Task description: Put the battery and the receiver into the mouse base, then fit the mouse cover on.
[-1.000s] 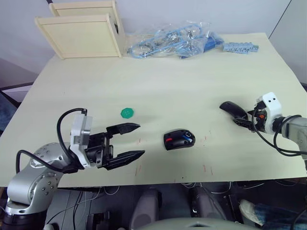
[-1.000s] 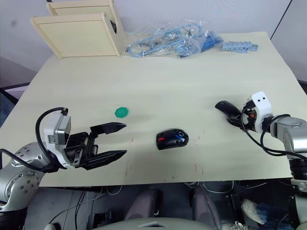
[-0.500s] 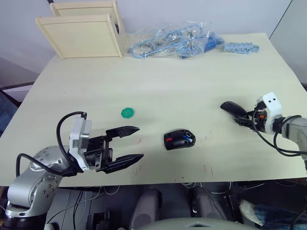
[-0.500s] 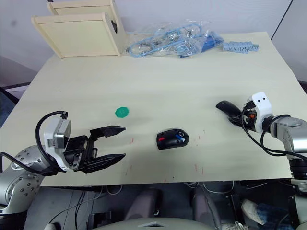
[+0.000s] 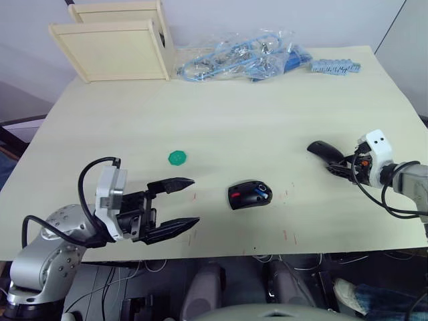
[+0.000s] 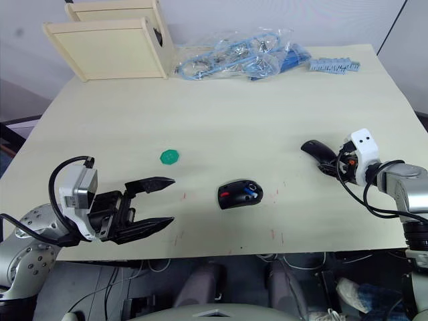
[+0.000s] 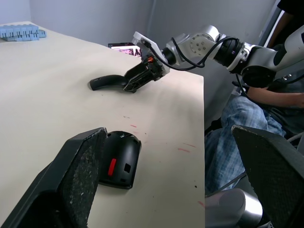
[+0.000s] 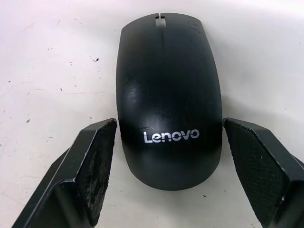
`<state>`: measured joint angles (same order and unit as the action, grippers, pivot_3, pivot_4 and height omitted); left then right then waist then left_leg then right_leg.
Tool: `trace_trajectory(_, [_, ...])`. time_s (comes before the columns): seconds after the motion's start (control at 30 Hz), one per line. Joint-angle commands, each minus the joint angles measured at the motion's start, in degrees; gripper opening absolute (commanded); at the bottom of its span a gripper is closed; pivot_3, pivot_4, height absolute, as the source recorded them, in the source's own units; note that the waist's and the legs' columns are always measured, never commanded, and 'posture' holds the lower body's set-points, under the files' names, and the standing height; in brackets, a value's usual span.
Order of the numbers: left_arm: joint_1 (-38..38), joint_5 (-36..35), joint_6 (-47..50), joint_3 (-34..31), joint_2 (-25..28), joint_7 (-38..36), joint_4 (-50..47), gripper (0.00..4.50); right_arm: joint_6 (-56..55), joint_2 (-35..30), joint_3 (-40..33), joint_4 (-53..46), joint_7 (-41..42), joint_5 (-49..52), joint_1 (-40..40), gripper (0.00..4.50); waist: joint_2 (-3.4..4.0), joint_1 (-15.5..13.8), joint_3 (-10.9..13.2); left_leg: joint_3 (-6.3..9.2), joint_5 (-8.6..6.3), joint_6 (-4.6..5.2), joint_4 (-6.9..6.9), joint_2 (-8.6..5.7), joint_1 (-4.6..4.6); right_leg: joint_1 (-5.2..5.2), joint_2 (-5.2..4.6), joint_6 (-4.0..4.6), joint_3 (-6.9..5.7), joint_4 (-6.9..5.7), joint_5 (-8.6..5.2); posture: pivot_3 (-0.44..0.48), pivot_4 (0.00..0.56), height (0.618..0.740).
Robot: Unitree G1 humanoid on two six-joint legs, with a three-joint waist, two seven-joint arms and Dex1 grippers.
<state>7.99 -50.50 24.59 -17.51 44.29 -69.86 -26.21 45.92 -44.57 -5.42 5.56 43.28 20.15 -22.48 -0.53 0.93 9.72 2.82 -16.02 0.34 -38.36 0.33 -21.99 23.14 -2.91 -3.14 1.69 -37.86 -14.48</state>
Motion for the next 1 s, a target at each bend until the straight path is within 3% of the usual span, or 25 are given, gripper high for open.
trace_trajectory(0.03, [0.62, 0.61, -1.7, -1.58, -0.08, -1.11, 0.5, 4.5, -0.9, -0.4, -0.62, -0.57, 0.12, -0.34, -1.17, 3.76, 0.0, -0.01, 0.0, -0.01, 0.0, 0.0, 0.0, 0.0, 0.0, 0.0, 0.0, 0.0, 0.0, 0.0, 0.0, 0.0, 0.15, 0.74])
trace_trajectory(0.73, [-0.02, 0.42, -1.01, -1.16, -0.25, 0.09, -0.47, 4.5, 0.01, -0.38, -1.19, -1.41, 0.13, -0.13, -0.97, 3.76, 0.0, 0.02, 0.0, 0.0, 0.0, 0.0, 0.0, 0.0, 0.0, 0.0, 0.0, 0.0, 0.0, 0.0, 0.0, 0.0, 0.15, 0.74])
trace_trajectory(0.83, [0.52, 0.68, -1.56, -1.38, -0.34, -0.6, -0.01, 4.5, 0.11, -0.61, -0.87, -1.77, 0.27, -0.24, -0.91, 2.43, 0.0, 0.0, 0.0, 0.0, 0.0, 0.0, 0.0, 0.0, 0.0, 0.0, 0.0, 0.0, 0.0, 0.0, 0.0, 0.0, 0.15, 0.74])
trace_trajectory(1.0, [0.62, 0.71, -1.68, -1.33, -0.36, -0.7, 0.13, 4.5, 0.31, -0.63, -0.82, -1.91, 0.24, -0.27, -0.96, 2.43, 0.0, 0.0, 0.0, 0.0, 0.0, 0.0, 0.0, 0.0, 0.0, 0.0, 0.0, 0.0, 0.0, 0.0, 0.0, 0.0, 0.15, 0.74])
